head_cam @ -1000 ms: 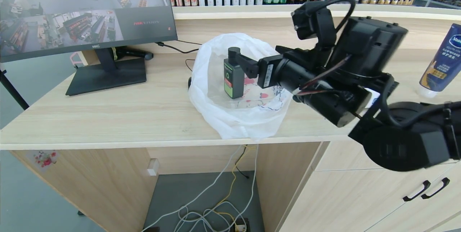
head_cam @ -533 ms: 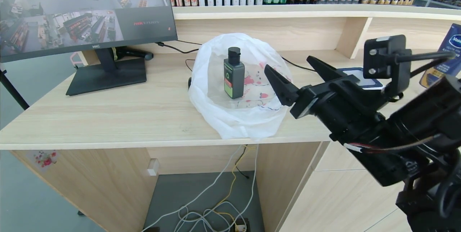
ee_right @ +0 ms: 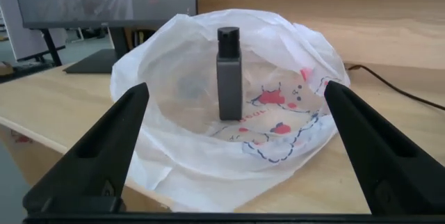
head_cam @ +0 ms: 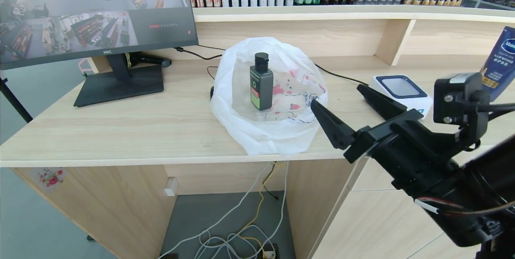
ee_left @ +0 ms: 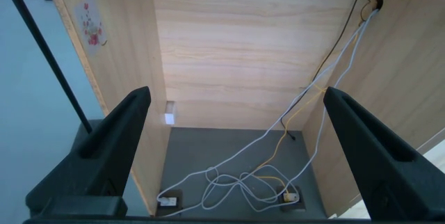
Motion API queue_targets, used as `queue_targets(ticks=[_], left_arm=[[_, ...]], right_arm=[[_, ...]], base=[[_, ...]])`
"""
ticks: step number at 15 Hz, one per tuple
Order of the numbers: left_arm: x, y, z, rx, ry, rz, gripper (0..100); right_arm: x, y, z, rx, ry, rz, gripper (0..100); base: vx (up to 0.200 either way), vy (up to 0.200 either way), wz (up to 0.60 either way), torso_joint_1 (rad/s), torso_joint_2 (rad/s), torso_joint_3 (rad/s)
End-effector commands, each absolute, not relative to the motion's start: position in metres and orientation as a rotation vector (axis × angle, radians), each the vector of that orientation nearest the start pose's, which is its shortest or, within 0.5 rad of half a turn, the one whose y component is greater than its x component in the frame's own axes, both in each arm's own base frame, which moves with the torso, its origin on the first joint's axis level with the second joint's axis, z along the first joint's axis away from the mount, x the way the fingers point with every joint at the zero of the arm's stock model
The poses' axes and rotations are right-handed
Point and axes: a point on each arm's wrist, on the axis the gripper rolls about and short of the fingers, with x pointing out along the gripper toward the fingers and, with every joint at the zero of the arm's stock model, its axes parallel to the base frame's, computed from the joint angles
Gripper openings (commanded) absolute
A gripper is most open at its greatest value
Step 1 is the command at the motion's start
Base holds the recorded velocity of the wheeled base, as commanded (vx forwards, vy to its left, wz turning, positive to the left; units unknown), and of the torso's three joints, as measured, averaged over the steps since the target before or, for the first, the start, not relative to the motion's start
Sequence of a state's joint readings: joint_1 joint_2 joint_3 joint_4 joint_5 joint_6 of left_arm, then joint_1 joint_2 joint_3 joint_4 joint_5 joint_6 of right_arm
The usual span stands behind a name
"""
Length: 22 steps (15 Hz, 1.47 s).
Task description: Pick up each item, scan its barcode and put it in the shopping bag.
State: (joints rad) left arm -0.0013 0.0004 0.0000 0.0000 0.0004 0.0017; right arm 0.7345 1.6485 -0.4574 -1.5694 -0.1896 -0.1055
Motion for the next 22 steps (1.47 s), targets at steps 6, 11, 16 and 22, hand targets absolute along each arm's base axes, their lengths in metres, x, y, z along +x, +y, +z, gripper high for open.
queue_targets(ticks=[6, 11, 16, 22], left_arm=[[-0.023, 0.0, 0.075, -0.002, 0.0, 0.0, 100], [-0.023, 0.0, 0.075, -0.002, 0.0, 0.002, 100], [-0.023, 0.0, 0.075, -0.006, 0.0, 0.002, 100], [-0.023, 0.0, 0.075, -0.009, 0.0, 0.002, 100]], right_arm=[[0.175, 0.155, 0.202, 0.059, -0.367, 0.525, 100], [0.184, 0.159, 0.207, 0.068, -0.386, 0.511, 100], [0.188, 0.155, 0.214, 0.073, -0.415, 0.483, 100], [0.188, 0.152, 0.217, 0.074, -0.427, 0.469, 100]], base=[[0.0, 0.0, 0.0, 0.0, 0.0, 0.0], [0.0, -0.12, 0.0, 0.002, 0.0, 0.0], [0.0, -0.2, 0.0, 0.003, 0.0, 0.002], [0.0, -0.2, 0.0, -0.001, 0.0, 0.002]])
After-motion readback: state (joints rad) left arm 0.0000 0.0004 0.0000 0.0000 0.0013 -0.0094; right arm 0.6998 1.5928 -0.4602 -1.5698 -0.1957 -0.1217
